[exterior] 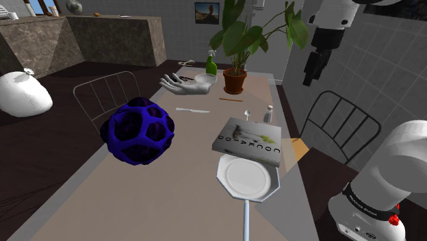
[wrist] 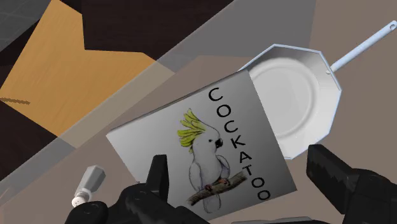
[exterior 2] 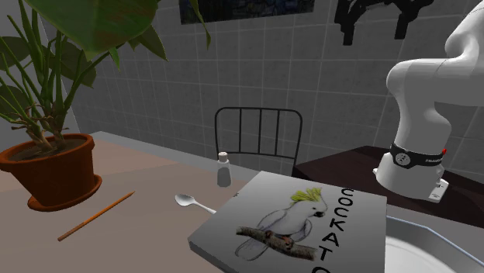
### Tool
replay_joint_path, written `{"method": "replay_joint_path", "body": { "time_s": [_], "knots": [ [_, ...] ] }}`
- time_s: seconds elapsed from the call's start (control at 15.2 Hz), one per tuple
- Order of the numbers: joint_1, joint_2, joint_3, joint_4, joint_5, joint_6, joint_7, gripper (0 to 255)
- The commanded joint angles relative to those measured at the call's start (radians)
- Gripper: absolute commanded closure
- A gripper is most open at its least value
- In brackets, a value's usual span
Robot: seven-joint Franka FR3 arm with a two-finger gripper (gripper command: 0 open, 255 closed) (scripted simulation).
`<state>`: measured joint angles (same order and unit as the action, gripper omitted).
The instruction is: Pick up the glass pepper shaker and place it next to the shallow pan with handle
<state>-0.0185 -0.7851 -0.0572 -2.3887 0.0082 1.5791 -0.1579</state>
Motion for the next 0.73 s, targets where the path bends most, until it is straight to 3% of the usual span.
{"method": "replay_joint_path", "body": {
  "time_s": [0.0, 0.66],
  "knots": [
    [0.0, 0.0, 0.0, 0.0, 0.0, 0.0, 0.0, 0],
    [-0.018, 0.3, -0.137, 0.018, -0.065, 0.238, -0.185, 0]
  ]
}}
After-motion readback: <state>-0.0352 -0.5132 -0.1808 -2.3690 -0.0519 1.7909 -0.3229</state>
